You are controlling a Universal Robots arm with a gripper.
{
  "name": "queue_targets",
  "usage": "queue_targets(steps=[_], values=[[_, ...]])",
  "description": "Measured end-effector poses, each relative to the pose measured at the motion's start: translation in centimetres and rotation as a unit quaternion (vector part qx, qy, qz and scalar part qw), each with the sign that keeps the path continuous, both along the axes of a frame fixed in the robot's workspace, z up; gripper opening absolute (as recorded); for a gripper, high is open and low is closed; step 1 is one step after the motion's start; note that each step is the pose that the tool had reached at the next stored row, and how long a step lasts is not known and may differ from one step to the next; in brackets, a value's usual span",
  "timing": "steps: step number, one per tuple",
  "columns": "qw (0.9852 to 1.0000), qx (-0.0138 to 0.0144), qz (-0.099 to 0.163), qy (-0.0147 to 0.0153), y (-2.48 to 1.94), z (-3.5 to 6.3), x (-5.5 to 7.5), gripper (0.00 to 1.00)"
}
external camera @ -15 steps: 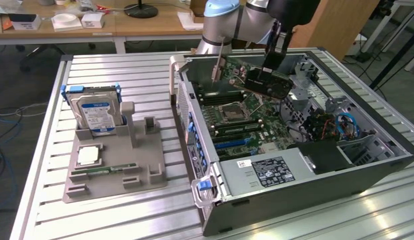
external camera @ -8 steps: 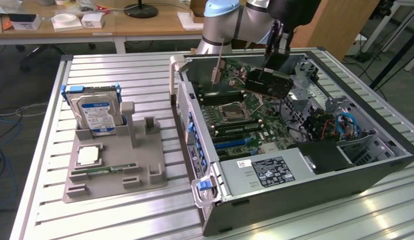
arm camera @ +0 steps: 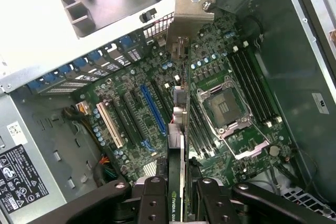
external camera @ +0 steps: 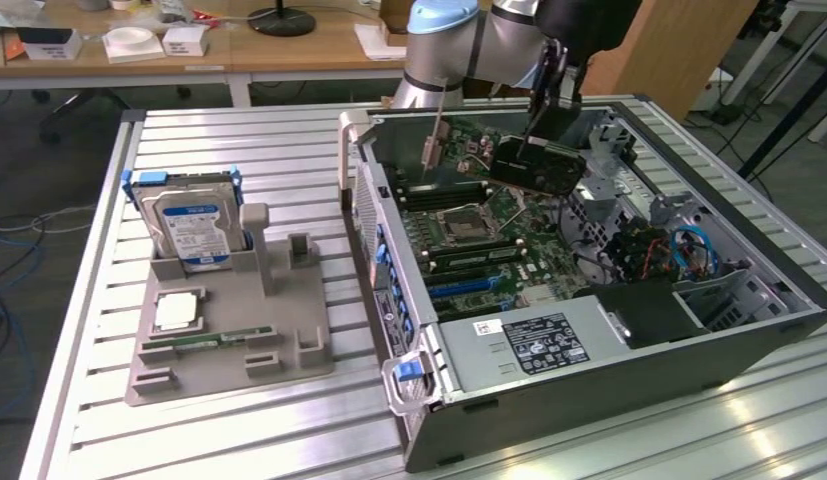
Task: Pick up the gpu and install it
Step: 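Insert the gpu into the slot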
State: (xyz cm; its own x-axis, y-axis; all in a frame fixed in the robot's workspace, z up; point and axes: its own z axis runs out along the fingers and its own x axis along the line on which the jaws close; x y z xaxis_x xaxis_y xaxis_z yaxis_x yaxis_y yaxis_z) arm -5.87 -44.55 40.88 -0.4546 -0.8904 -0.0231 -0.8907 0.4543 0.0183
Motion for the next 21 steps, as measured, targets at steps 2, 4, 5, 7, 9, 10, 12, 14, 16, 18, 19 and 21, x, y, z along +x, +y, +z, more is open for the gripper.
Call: queue_targets(steps=[2,4,5,7,9,10,12,14,16,18,19,21], values=[[1.0000,0.0000,0.000,0.0000,0.00,0.00,0.00,0.26],[1.0000,0.0000,0.002,0.0000,0.00,0.00,0.00,0.26],[1.0000,0.0000,0.003,0.0000,0.00,0.00,0.00,0.26],[1.0000,0.0000,0.008,0.0000,0.00,0.00,0.00,0.26],[0.9999,0.0000,0.014,0.0000,0.00,0.00,0.00,0.26],[0.9998,0.0000,0.019,0.0000,0.00,0.00,0.00,0.26],[0.9996,0.0000,0.028,0.0000,0.00,0.00,0.00,0.26],[0.9993,0.0000,0.038,0.0000,0.00,0.00,0.00,0.26],[0.9988,0.0000,0.049,0.0000,0.00,0.00,0.00,0.26],[0.9982,0.0000,0.060,0.0000,0.00,-0.01,0.00,0.26],[0.9978,0.0000,0.066,0.0000,0.00,-0.01,0.00,0.26],[0.9969,0.0000,0.079,0.0000,0.00,-0.01,0.01,0.26]])
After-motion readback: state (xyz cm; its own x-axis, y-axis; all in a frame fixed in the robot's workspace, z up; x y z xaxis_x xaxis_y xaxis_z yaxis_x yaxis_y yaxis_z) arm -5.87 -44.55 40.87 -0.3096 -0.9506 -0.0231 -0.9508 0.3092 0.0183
